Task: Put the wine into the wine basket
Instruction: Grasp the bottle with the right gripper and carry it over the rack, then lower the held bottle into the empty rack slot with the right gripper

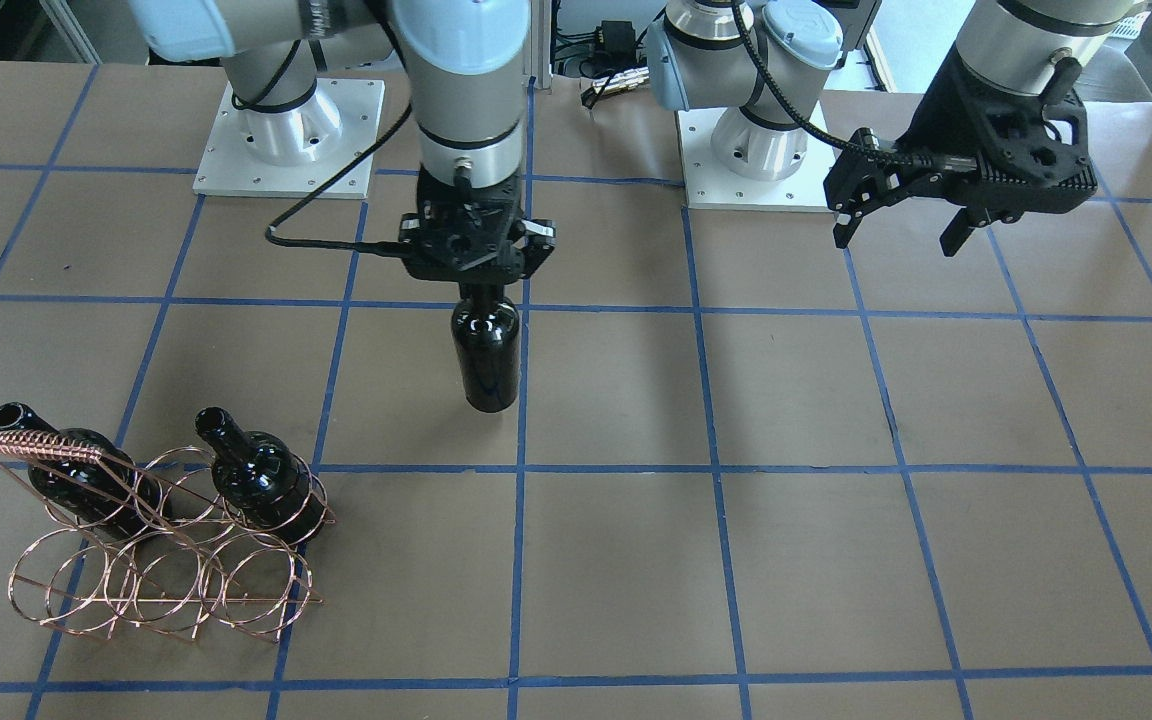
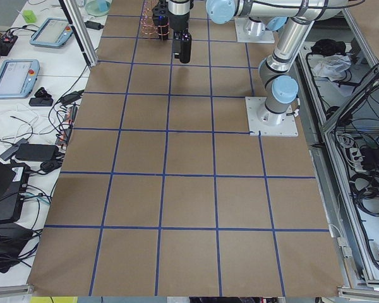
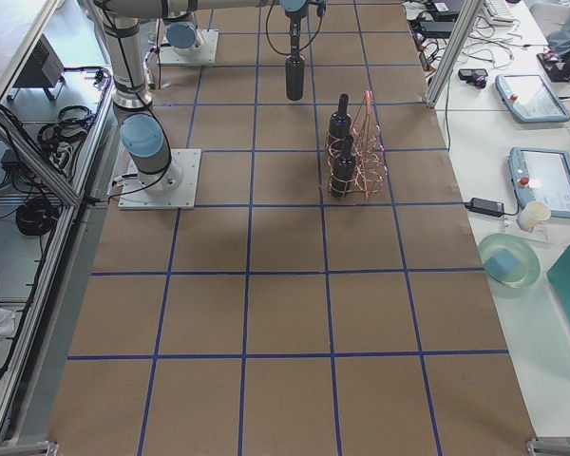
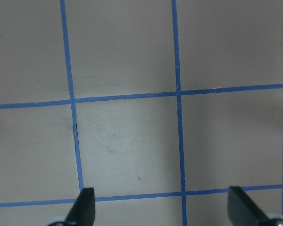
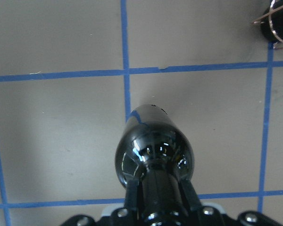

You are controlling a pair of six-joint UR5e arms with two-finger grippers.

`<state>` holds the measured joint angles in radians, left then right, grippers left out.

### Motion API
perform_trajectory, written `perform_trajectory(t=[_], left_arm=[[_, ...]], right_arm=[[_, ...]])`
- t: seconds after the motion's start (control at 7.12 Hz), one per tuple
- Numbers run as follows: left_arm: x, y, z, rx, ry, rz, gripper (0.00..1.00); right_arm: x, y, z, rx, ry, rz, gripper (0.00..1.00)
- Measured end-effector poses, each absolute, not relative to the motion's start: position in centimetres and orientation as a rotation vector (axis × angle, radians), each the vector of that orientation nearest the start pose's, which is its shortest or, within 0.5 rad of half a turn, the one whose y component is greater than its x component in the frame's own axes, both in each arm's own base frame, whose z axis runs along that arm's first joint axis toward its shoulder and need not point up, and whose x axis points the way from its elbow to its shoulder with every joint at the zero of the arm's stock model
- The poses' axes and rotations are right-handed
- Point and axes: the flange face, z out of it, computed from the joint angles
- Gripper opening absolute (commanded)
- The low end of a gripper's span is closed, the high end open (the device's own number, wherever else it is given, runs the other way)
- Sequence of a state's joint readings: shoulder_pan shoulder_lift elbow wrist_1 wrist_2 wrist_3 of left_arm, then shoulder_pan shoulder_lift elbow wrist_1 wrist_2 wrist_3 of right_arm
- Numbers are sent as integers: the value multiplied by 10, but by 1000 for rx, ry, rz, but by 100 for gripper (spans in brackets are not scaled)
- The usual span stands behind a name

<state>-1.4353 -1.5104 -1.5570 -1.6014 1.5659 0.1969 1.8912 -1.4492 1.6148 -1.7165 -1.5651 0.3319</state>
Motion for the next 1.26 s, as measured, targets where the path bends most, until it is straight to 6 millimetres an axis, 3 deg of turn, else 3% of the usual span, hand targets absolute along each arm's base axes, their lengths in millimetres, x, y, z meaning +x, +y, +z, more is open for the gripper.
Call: perform_trajectory(t=[0.42, 0.56, 0.84, 0.98, 1.26], left_arm=[[-76, -480, 522, 109, 3143, -69, 100], [-86, -478, 521, 142, 3141, -61, 100], [-118, -475, 518, 248, 3129, -59, 100], [-125, -474, 517, 270, 3129, -60, 100], [-127, -472, 521, 277, 3125, -68, 100]], right_arm=[[145, -487, 449, -142, 3150, 51, 19], [104, -492, 459, -161, 3157, 41, 19], [59, -503, 494, -136, 3164, 28, 20], [50, -514, 509, -129, 3163, 27, 20], [40, -549, 513, -129, 3157, 12, 20]])
